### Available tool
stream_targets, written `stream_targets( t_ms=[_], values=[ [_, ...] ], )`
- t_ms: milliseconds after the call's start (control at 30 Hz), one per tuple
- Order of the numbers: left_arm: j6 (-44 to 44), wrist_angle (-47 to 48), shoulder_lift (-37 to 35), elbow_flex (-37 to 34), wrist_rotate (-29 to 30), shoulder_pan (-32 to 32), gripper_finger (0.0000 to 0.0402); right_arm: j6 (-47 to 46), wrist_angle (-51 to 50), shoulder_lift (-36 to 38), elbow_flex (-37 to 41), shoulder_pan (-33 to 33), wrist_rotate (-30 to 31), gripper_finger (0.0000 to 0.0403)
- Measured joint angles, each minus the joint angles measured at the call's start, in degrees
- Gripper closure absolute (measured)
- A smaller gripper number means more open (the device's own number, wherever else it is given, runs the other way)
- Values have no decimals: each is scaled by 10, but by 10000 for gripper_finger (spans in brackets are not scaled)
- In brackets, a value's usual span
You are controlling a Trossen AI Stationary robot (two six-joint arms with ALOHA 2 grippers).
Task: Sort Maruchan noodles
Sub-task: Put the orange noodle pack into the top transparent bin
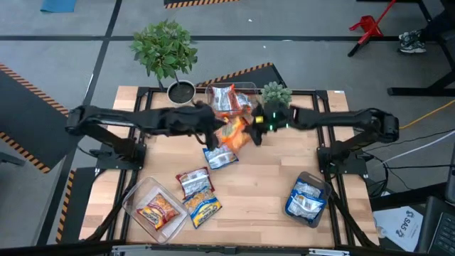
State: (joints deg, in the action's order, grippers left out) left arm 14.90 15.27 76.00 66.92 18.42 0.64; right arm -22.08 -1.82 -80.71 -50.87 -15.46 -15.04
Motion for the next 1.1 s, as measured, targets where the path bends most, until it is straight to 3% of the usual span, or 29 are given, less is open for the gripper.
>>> stream_targets(
  t_ms=[233,400,567,800,1100],
  values=[
    [0,32,-58,1,74,0,402,120,-110,-6,-148,-140,-5,403],
    [0,56,-56,0,85,0,402,135,-117,-25,-176,-206,-7,403],
    [0,68,-47,0,88,0,402,129,-109,-63,-176,-217,4,403],
    [0,68,-49,1,120,0,402,79,-24,-124,-176,-216,2,403],
    [14,68,-49,1,120,0,402,60,-64,-168,-177,-216,49,397]
  ],
)
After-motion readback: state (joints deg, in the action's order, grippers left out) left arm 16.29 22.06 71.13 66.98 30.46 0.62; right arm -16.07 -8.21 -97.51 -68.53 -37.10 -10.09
